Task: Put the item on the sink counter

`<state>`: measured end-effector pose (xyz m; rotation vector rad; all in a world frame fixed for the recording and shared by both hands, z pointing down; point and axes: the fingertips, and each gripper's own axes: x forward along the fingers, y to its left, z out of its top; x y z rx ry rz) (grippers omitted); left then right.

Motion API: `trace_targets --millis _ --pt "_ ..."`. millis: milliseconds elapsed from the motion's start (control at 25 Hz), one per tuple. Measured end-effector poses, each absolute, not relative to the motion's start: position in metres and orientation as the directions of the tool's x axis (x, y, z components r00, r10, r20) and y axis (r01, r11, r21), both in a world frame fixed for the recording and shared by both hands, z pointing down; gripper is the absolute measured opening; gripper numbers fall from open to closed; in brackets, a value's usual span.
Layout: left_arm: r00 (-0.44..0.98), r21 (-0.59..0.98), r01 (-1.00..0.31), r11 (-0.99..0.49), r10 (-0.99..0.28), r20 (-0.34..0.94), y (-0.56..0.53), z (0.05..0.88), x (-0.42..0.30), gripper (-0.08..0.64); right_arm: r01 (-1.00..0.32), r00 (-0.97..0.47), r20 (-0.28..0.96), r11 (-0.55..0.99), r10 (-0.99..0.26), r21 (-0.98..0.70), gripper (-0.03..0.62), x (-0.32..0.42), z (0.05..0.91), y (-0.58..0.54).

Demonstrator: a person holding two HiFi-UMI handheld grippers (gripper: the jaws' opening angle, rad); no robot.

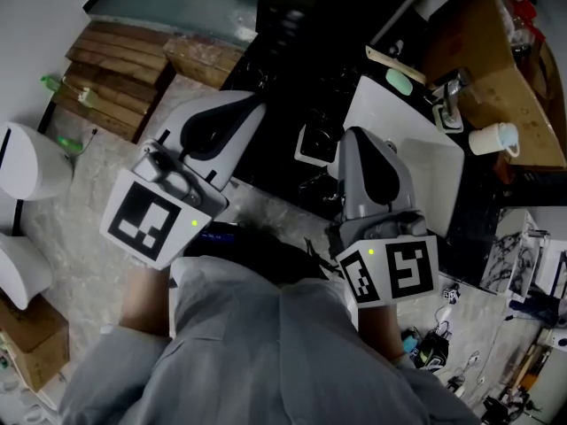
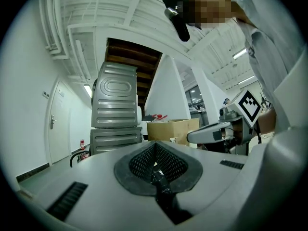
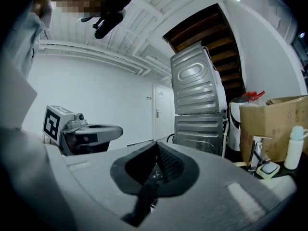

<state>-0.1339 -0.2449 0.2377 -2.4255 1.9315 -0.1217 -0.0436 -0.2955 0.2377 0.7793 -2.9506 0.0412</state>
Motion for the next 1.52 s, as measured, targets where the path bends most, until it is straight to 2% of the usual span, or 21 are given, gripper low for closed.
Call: trace_targets --millis 1520 --pt "0.297 -0.086 -0.95 -0.301 -0.953 0.061 -0.258 0.24 -0.111 0.006 -0.51 -0.855 0.114 0.86 -0.507 0.003 -0.003 -0.034 0.242 -0.3"
